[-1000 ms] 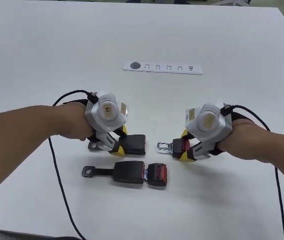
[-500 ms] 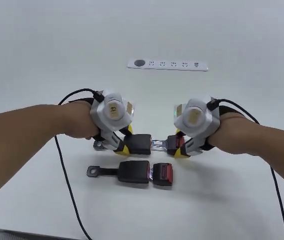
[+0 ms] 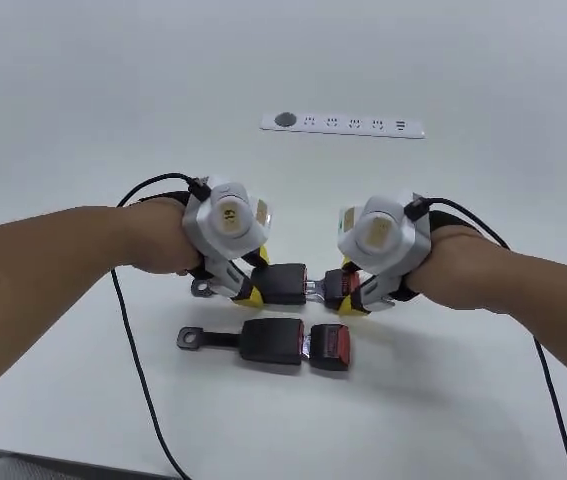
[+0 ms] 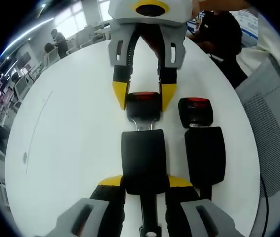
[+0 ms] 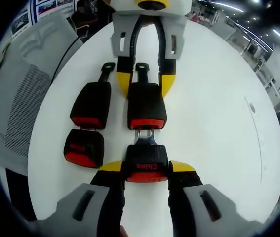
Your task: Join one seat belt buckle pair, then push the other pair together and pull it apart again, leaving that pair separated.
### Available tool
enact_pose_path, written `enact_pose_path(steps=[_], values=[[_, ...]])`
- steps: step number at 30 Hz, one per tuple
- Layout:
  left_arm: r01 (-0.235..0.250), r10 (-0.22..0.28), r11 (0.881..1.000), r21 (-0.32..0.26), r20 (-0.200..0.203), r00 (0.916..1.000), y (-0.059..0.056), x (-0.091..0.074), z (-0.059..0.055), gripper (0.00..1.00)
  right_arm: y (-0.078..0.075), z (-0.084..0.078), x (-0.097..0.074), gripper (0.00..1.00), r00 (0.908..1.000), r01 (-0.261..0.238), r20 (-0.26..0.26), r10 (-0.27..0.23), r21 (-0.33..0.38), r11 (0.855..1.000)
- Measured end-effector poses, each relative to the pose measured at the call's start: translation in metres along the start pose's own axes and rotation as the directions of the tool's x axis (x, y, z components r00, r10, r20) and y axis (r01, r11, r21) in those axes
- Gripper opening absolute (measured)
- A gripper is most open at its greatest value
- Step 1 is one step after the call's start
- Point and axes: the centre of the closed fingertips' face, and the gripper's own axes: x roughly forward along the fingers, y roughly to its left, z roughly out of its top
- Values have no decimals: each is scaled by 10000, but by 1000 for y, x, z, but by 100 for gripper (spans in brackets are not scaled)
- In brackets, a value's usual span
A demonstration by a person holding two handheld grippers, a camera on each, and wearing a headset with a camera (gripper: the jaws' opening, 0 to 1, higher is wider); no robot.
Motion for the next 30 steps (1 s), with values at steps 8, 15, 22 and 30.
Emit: enact_pose_path(steps=[8, 15, 22, 30], values=[[62, -62, 10000, 68, 27, 10000, -1, -1, 1, 31, -2, 2, 3, 32, 9996, -144, 254, 140, 190, 9997], [205, -206, 9996, 202, 78, 9998, 1, 0, 0, 30, -1, 6, 4, 32, 9993, -228, 285, 228, -5, 9997], [336, -338, 9992, 217, 89, 9994, 2, 1, 0, 30, -2, 6, 5, 32, 9992, -201, 337, 199, 68, 9998], [326, -329, 9992, 251, 129, 9994, 2, 2, -1, 30, 0, 14, 7, 31, 9985, -218, 497, 215, 51, 9997]])
